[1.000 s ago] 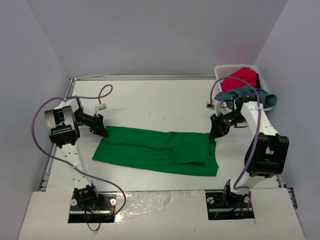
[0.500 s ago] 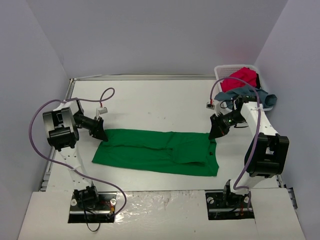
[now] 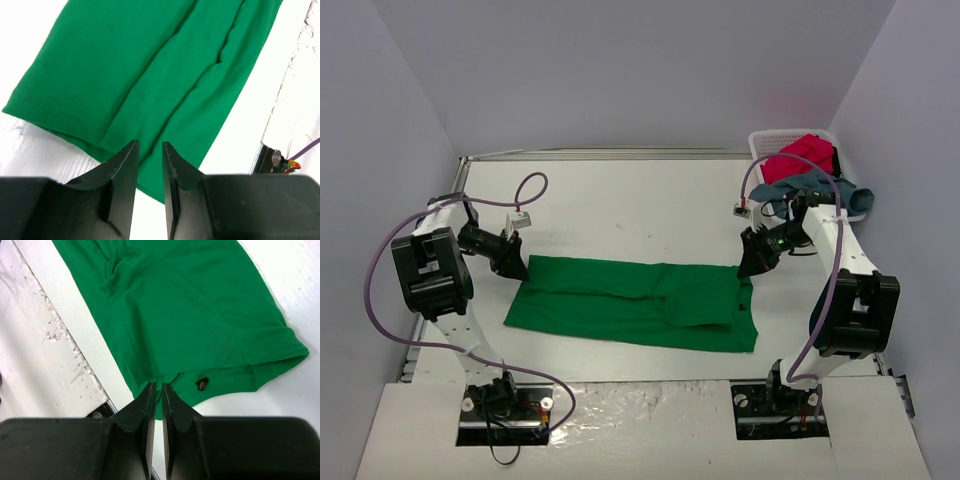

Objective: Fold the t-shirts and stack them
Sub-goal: Fold the other side of the tshirt into a rectangle

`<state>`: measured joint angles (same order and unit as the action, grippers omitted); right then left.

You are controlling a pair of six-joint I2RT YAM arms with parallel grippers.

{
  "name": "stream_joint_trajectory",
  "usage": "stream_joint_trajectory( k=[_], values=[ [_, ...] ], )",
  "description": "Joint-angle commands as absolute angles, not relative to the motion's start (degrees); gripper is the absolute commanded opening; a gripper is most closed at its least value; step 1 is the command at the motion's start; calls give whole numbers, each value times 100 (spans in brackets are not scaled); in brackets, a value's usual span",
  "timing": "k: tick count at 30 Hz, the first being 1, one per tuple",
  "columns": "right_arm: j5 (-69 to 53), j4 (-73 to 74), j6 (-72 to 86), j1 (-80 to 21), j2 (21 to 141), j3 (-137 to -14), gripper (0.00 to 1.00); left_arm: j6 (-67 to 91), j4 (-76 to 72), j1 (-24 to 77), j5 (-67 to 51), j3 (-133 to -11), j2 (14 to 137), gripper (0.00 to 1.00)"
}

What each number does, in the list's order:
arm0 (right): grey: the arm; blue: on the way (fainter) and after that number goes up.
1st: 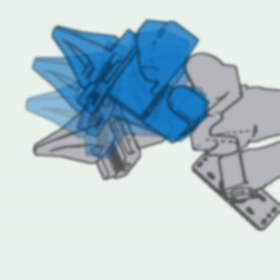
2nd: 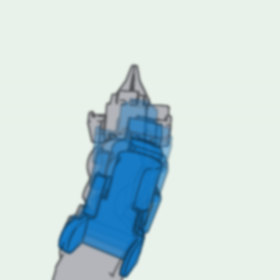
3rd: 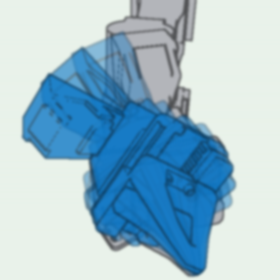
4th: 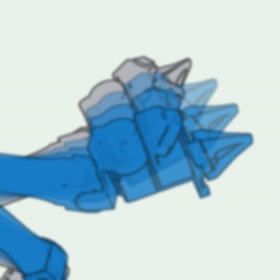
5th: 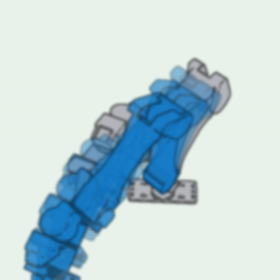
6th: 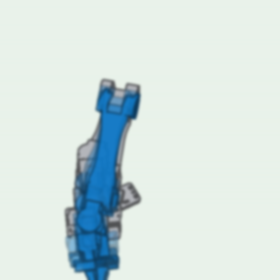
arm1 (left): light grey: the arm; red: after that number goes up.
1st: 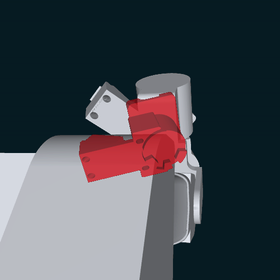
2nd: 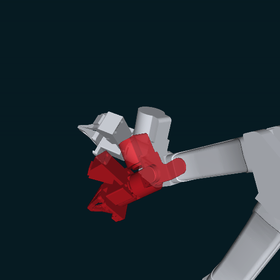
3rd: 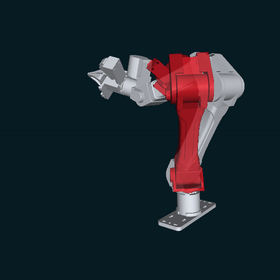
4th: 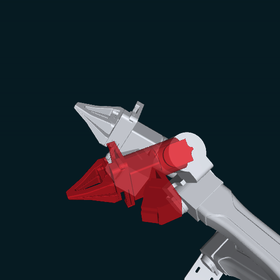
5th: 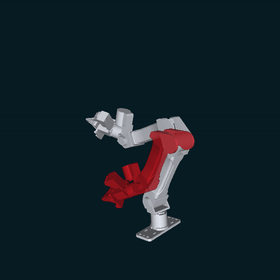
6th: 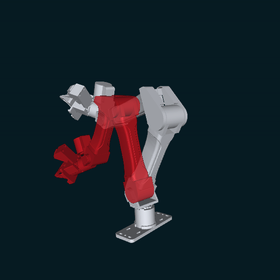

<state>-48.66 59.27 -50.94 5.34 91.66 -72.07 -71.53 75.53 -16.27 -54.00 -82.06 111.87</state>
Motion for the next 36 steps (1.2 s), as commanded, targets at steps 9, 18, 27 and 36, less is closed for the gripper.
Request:
stream_joint_trajectory(
  k=[9, 18, 27, 36],
  values=[
    [-4878, 6082, -5045, 589, 8973, -7154, 8, -8199, 9245, -1608, -5809, -8656, 11522, 30],
    [-4799, 6056, -4984, 598, 9097, -7163, 10, -8279, 9510, -1336, -5933, -9403, 12067, 34],
    [-4737, 6021, -4940, 598, 9185, -7154, 11, -8174, 9510, -967, -5792, -9606, 12357, 35],
    [-4711, 5994, -4931, 598, 9211, -7137, 13, -8068, 9431, -905, -5529, -9484, 12577, 35]
  ],
)
